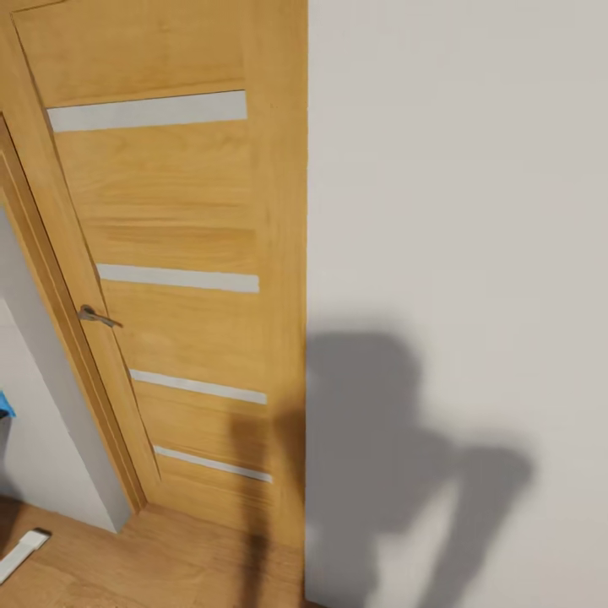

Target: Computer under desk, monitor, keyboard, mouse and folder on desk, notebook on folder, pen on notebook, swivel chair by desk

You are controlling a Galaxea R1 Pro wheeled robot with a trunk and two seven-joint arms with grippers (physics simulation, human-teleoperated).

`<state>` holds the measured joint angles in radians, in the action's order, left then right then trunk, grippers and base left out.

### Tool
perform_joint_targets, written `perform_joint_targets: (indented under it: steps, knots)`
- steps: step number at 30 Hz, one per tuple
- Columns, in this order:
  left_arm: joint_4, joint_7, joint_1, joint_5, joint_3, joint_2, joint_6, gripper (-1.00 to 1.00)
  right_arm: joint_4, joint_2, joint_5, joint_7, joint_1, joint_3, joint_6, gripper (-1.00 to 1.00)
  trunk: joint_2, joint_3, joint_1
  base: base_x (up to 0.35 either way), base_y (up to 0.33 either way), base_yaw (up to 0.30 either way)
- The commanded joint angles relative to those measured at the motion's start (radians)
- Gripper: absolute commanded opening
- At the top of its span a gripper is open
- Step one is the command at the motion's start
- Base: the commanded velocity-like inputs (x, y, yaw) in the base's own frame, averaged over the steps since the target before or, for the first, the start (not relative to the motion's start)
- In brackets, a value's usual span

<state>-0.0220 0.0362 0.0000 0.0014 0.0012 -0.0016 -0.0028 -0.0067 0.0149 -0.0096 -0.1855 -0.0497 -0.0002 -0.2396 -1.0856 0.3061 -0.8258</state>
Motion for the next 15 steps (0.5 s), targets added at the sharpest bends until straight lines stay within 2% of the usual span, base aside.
perform_joint_targets:
  steps: [1,15]
  knots:
    - [-0.001,0.002,0.0,0.0,0.0,0.0,0.0,1.0,0.001,0.0,-0.001,-0.002,0.0,0.001,-0.013,1.0,0.007,-0.002,0.004,0.0,0.0,0.058]
    - [-0.002,0.002,0.0,0.0,0.0,0.0,0.0,1.0,0.002,0.0,0.025,-0.005,0.0,0.024,-0.032,1.0,0.105,-0.046,0.058,0.0,0.0,0.019]
